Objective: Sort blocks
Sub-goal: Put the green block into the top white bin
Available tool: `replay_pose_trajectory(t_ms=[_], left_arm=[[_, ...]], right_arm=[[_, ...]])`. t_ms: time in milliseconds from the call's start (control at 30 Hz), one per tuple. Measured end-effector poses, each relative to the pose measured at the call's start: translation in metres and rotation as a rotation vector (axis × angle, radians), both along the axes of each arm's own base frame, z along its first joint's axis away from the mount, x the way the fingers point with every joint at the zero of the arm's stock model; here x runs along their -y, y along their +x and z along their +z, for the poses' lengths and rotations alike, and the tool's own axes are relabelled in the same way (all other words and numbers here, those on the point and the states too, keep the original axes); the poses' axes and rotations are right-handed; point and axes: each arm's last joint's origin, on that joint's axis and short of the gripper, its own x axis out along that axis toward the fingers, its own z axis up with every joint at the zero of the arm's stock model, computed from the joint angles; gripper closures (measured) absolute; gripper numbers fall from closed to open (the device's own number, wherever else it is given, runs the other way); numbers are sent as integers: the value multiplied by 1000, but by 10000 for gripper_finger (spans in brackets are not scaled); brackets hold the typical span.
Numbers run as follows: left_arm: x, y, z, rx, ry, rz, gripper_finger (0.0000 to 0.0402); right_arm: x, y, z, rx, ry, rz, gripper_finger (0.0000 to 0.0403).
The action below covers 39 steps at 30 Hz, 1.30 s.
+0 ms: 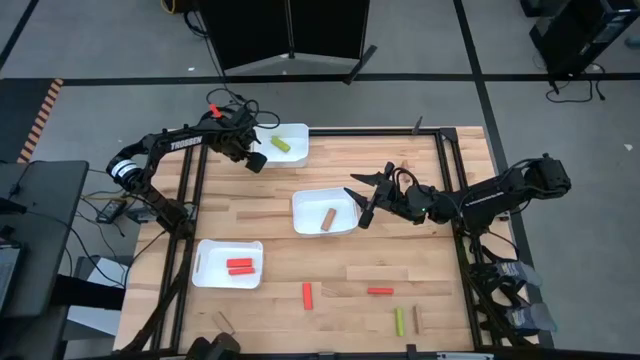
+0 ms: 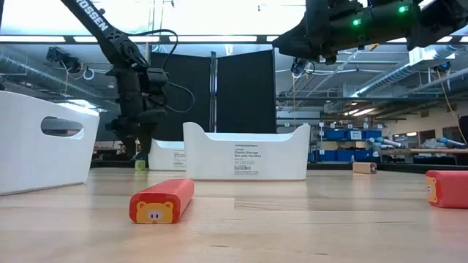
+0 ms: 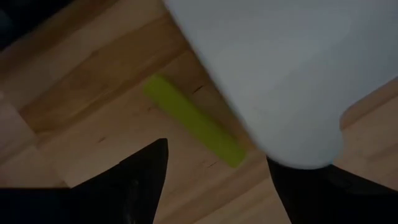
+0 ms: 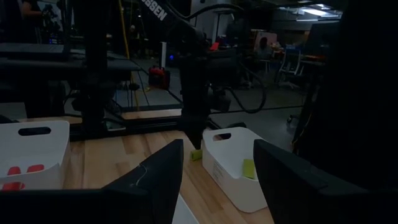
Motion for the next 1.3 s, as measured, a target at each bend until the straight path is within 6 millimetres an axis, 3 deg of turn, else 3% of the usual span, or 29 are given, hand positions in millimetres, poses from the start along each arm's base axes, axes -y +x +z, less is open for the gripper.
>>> replay_pose_trajectory(t_ms=[267, 1067, 1300], left_arm=[[6, -5, -19, 8, -7, 39, 121], [6, -6, -30, 21, 35, 72, 122], [6, -6, -37, -5, 13, 74, 143]], right_arm=[[0, 0, 0, 0, 0, 0, 196], [0, 0, 0, 1, 0, 0, 196], [0, 0, 0, 1, 0, 0, 196]])
